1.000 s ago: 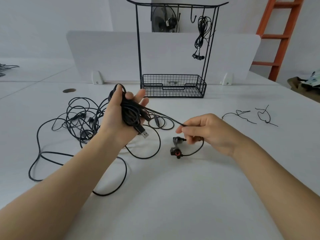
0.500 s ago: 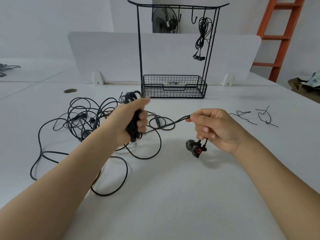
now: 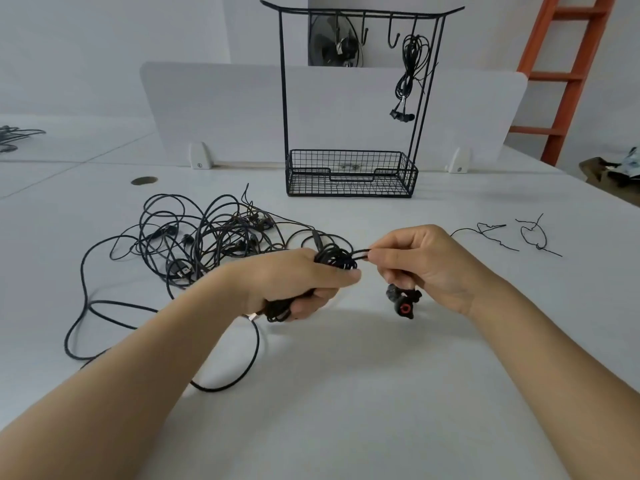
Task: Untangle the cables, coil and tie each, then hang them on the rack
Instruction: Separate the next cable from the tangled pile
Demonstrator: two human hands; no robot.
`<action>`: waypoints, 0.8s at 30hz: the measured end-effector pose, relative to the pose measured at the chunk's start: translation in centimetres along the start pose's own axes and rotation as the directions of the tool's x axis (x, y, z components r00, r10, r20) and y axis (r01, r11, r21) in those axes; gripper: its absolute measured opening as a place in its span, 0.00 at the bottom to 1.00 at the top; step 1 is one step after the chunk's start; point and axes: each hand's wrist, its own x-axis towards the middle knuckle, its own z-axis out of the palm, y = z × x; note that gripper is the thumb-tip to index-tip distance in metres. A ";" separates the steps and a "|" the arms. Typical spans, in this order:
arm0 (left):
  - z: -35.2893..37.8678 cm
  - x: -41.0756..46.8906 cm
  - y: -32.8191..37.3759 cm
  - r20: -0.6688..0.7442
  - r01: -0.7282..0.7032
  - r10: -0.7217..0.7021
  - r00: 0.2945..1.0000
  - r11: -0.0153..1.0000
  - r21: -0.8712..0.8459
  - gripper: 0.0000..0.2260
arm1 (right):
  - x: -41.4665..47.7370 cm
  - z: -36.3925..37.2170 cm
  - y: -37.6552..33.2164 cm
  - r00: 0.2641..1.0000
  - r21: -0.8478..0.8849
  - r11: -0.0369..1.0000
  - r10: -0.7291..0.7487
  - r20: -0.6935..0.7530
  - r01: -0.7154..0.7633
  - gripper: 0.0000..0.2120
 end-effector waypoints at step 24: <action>1.9 2.2 -0.5 -0.692 -0.484 -0.059 0.720 0.672 -0.560 0.24 | 0.7 3.9 1.3 0.983 -0.027 0.994 -0.104 -0.153 0.101 0.09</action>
